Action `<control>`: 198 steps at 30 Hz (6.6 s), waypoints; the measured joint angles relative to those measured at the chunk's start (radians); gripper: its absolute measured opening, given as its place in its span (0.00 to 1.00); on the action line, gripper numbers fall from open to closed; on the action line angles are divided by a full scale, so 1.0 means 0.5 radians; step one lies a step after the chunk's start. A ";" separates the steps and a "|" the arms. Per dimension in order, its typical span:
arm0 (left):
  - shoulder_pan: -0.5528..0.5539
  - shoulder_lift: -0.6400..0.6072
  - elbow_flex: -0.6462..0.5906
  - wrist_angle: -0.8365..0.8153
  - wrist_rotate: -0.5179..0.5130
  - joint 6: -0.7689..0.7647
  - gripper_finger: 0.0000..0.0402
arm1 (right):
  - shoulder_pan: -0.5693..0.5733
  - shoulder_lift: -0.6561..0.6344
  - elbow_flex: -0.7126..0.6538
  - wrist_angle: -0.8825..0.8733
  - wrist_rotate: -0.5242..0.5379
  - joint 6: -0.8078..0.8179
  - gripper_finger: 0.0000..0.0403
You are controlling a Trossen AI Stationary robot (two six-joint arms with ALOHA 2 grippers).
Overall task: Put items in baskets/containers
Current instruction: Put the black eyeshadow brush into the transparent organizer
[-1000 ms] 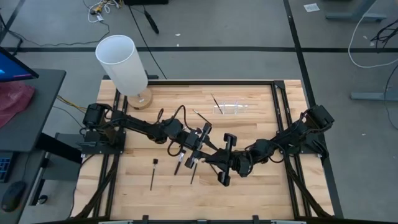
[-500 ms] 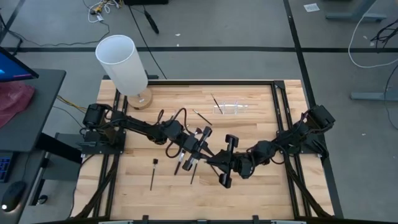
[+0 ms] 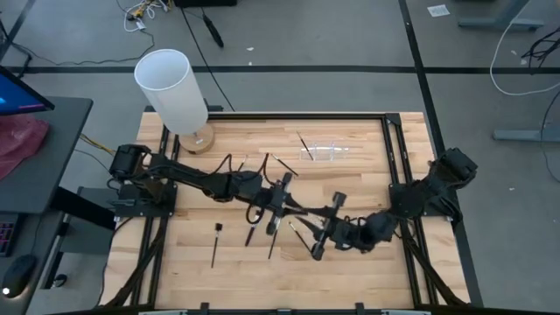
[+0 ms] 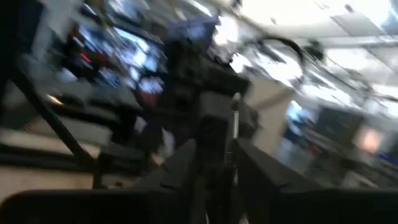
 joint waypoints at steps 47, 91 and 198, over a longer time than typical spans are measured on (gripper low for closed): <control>0.016 -0.009 0.002 -0.550 -0.811 -0.005 0.03 | -0.360 -0.440 0.000 -2.034 -0.299 1.849 0.40; 0.017 -0.007 0.000 -0.548 -0.629 -0.048 0.48 | -0.824 -0.949 -0.113 -2.727 0.171 2.035 0.02; -0.026 -0.010 0.003 -0.585 -0.628 -0.095 0.46 | -0.418 -0.990 -1.006 -1.541 -0.950 2.680 0.01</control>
